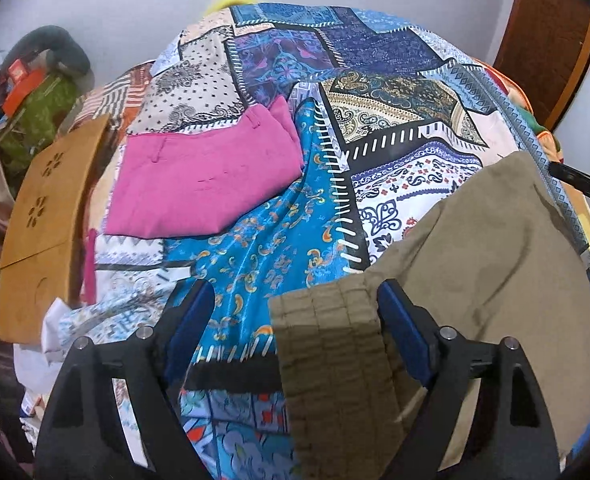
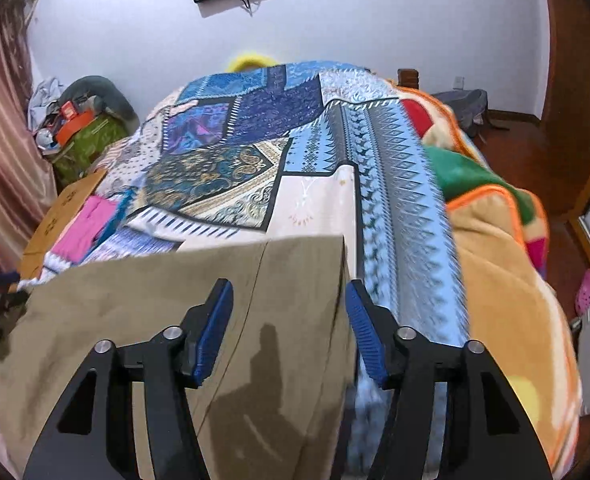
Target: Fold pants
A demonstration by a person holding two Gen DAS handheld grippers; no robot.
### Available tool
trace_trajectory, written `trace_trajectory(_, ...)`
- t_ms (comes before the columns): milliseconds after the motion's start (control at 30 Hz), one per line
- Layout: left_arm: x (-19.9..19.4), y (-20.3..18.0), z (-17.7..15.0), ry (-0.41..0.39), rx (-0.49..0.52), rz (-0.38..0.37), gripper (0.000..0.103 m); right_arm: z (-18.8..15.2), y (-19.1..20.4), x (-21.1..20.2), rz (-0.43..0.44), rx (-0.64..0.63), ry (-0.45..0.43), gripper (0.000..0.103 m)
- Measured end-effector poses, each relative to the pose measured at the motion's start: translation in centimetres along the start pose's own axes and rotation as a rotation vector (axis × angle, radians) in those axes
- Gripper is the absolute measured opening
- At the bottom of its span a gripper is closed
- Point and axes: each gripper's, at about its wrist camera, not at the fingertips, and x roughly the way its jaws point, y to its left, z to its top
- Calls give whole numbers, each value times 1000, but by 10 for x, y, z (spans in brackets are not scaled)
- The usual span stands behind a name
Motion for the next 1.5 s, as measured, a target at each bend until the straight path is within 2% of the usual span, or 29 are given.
trace_trajectory(100, 7, 5, -2, -4, -29, -21, 87, 8, 2, 29, 27, -18, 61, 46)
trace_trajectory(233, 15, 18, -5, -12, -105, -29, 87, 4, 6, 62, 3, -84, 147, 46)
trace_trajectory(400, 16, 25, -11, -12, -205, -17, 88, -2, 11, 60, -41, -121, 145, 45)
trace_trajectory(567, -10, 7, -5, -48, -105, 84, 87, 3, 19, 49, -94, -113, 193, 46)
trace_trajectory(633, -29, -1, -3, -79, -66, 89, 87, 2, 28, 35, -68, -127, 201, 47)
trace_trajectory(833, -53, -26, 4, -111, 1, -3, 87, 0, 69, -10, 87, -157, 145, 50)
trace_trajectory(967, -42, -50, 8, -77, 27, -66, 87, -9, 101, -12, 209, -148, 187, 52)
trace_trajectory(1033, -29, -60, 6, -35, 31, -98, 87, -14, 114, -4, 230, -156, 226, 53)
trace_trajectory(1100, -15, -69, 0, 21, 48, -105, 87, -27, 127, 11, 231, -173, 304, 56)
trace_trajectory(1167, -3, -78, -12, 67, 91, -93, 87, -40, 130, 18, 217, -199, 337, 58)
trace_trajectory(1200, -3, -82, -18, 54, 118, -73, 87, -45, 132, 14, 205, -232, 310, 60)
trace_trajectory(1233, -8, -86, -24, 24, 143, -50, 87, -49, 134, 10, 198, -257, 307, 63)
trace_trajectory(1300, -15, -89, -29, 17, 159, -38, 87, -57, 134, 1, 182, -285, 314, 65)
trace_trajectory(1433, -27, -83, -42, 12, 134, -39, 88, -71, 120, -16, 174, -269, 333, 73)
trace_trajectory(1500, -35, -80, -48, 6, 119, -38, 88, -79, 113, -26, 165, -253, 332, 73)
